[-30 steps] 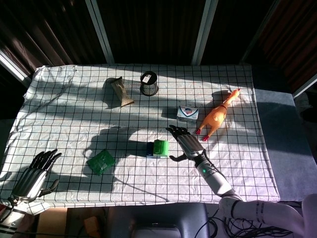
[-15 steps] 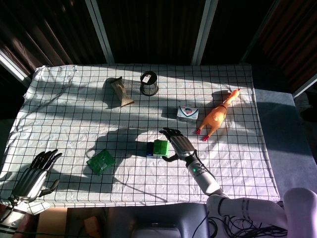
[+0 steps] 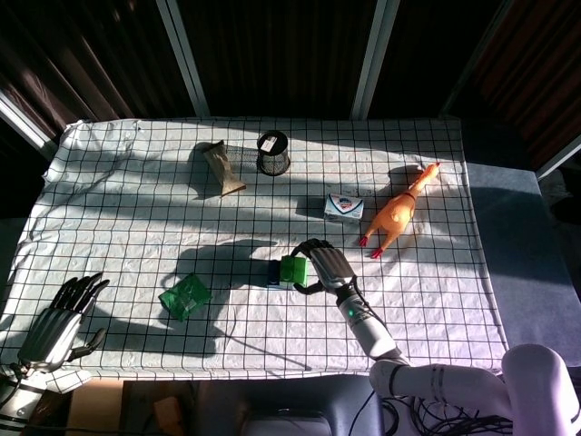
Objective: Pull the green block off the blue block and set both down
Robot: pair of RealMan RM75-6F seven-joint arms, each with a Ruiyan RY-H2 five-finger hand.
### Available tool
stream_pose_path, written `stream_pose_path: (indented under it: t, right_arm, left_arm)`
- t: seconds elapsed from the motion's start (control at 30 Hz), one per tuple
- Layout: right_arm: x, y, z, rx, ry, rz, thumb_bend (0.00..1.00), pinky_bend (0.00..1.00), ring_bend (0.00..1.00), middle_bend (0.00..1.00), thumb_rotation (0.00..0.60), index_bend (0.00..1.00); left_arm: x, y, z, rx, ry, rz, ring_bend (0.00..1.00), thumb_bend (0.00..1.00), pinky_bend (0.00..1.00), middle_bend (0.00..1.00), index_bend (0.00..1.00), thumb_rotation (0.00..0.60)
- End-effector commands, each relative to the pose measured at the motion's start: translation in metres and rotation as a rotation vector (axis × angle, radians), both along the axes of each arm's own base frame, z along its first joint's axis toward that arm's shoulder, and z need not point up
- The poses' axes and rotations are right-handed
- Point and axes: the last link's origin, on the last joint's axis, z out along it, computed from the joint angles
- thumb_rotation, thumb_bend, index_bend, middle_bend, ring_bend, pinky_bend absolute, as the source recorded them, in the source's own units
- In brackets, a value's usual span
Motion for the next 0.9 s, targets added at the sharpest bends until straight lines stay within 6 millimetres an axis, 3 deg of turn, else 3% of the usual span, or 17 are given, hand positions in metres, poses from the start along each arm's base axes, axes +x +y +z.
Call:
stream_pose_path:
  t: [0.03,0.17,0.3,0.47,0.63,0.73,0.9]
  right_arm:
    - [0.001,0.000,-0.001,-0.017,-0.001,0.002,0.17,0.22,0.26,0.34,0.600,0.58]
    - [0.001,-0.001,-0.002,-0.032,0.006,0.003,0.17,0.26,0.37,0.43,0.600,0.70]
    - [0.001,-0.002,-0.002,-0.034,0.007,0.003,0.18,0.28,0.42,0.48,0.600,0.76]
    - [0.002,-0.004,-0.004,-0.065,0.023,0.029,0.25,0.33,0.56,0.60,0.600,0.91]
    - [0.004,-0.005,-0.002,-0.085,0.004,0.053,0.29,0.35,0.60,0.64,0.600,0.94]
    - [0.009,-0.003,0.012,-0.103,-0.045,0.079,0.30,0.35,0.61,0.65,0.600,0.95]
    - [0.017,0.001,0.054,-0.146,-0.144,0.113,0.30,0.35,0.61,0.66,0.600,0.95]
  left_arm:
    - [0.000,0.000,0.000,0.000,0.000,0.000,0.00,0.39,0.00,0.00,0.00,0.600]
    - [0.000,0.000,0.000,-0.005,-0.003,0.001,0.00,0.39,0.00,0.00,0.00,0.600]
    - [0.000,0.000,0.000,-0.006,-0.003,0.001,0.00,0.38,0.00,0.00,0.00,0.600]
    - [-0.001,0.001,0.001,-0.015,-0.013,0.004,0.00,0.38,0.00,0.00,0.00,0.600]
    - [0.000,0.001,0.002,-0.021,-0.029,-0.010,0.00,0.39,0.00,0.00,0.00,0.600]
    - [0.003,0.003,0.004,-0.040,-0.084,-0.038,0.00,0.39,0.00,0.00,0.00,0.600]
    - [0.003,0.016,0.008,-0.121,-0.305,-0.073,0.00,0.39,0.00,0.00,0.00,0.600]
